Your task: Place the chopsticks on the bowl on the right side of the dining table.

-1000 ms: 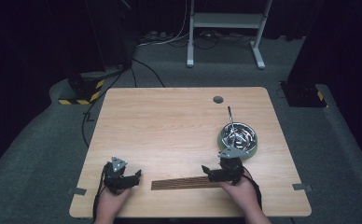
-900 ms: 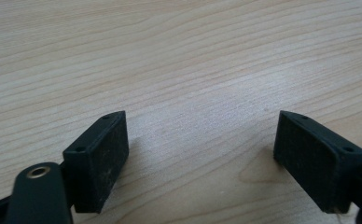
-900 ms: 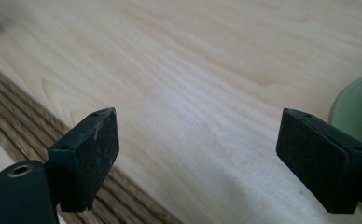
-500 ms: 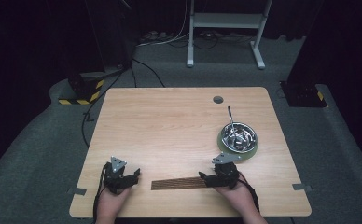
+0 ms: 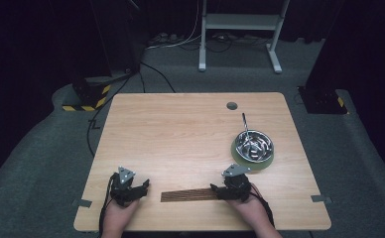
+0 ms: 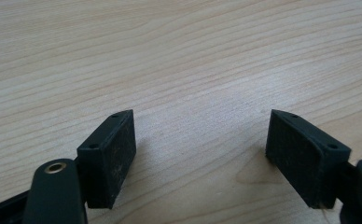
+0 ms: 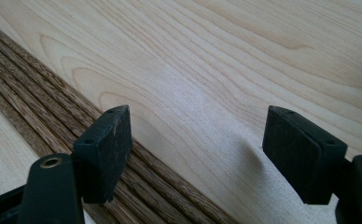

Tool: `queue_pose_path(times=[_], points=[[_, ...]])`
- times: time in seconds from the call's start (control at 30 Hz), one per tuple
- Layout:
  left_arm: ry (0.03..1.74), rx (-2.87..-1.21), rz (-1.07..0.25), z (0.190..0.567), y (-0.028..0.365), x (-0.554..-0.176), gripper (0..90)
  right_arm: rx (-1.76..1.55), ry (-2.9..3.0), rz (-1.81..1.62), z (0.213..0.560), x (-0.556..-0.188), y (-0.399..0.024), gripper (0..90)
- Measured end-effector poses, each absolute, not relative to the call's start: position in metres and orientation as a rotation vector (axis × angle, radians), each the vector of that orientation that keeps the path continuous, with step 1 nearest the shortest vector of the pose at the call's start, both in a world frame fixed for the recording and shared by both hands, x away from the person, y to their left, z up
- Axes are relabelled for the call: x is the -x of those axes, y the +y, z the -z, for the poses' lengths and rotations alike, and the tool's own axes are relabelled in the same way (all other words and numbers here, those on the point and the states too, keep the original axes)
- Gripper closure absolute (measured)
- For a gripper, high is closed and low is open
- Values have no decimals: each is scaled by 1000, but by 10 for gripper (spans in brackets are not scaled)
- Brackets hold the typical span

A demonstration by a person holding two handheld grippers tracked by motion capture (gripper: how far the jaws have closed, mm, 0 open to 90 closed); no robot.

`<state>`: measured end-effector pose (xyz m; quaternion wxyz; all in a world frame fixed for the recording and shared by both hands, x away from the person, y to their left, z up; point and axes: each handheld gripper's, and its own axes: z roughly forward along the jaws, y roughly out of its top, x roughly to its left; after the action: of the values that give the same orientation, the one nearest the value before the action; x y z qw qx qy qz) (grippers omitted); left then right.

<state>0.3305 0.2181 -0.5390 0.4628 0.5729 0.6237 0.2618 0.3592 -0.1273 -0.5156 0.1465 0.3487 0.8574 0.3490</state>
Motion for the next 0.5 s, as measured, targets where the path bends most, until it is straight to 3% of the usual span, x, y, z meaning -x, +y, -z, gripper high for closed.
queue_pose_path(times=[0.5], points=[[1526, -1421, -662, 539, 217, -329, 243, -1019, 2431, -998, 515, -361, -125, 255]])
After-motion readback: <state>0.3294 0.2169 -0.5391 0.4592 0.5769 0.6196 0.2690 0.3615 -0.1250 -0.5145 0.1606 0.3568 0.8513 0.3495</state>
